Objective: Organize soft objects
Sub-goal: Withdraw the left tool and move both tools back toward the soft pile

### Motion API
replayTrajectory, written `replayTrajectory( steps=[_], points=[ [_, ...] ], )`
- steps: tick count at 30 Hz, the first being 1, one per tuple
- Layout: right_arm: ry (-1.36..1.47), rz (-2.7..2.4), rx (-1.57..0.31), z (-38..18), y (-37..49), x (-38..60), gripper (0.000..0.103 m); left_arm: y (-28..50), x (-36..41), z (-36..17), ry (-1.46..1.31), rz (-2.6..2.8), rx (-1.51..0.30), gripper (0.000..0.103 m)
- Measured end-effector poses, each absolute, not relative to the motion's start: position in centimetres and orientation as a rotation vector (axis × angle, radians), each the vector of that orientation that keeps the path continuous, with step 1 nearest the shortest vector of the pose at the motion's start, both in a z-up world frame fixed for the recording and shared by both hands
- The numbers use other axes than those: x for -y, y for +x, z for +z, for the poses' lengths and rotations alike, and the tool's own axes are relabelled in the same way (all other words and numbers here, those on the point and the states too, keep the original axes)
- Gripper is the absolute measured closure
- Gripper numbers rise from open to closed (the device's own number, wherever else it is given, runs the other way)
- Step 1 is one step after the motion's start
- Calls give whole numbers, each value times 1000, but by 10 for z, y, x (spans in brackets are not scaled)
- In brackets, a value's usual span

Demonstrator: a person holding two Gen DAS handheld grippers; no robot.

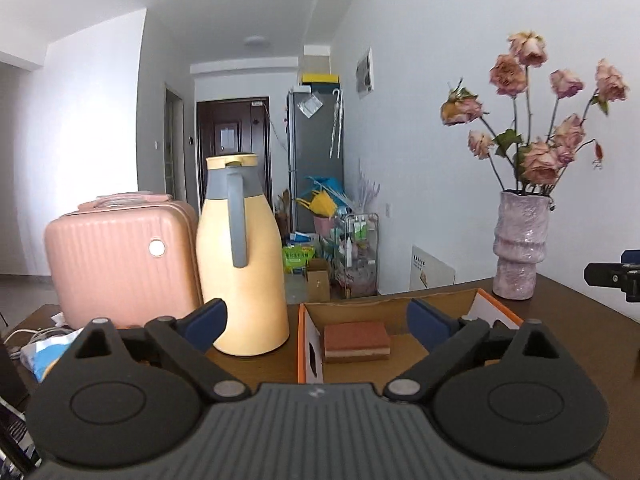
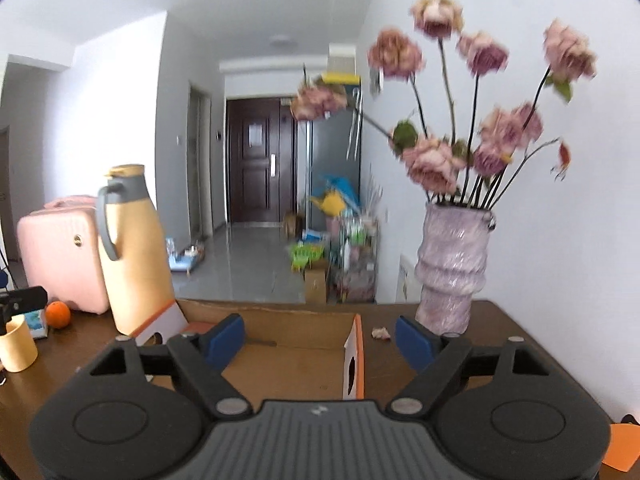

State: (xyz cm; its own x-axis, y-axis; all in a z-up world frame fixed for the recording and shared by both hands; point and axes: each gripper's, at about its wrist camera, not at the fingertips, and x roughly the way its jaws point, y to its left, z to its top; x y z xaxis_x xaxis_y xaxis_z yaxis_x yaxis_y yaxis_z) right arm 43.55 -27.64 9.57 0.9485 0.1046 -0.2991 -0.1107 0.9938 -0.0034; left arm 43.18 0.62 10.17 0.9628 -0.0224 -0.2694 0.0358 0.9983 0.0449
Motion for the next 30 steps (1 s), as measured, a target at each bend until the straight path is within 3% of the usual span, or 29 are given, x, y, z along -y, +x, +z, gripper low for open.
replayTrajectory(
  steps=[15, 22, 30],
  points=[
    [-6, 168, -183, 65, 273, 280, 15, 261, -3, 79, 40, -47, -168, 0],
    [34, 245, -184, 28, 190, 281, 15, 170, -5, 44, 64, -23, -104, 0],
    [135, 255, -214, -16, 101, 276, 10, 89, -21, 6, 9, -32, -151, 0]
  ],
)
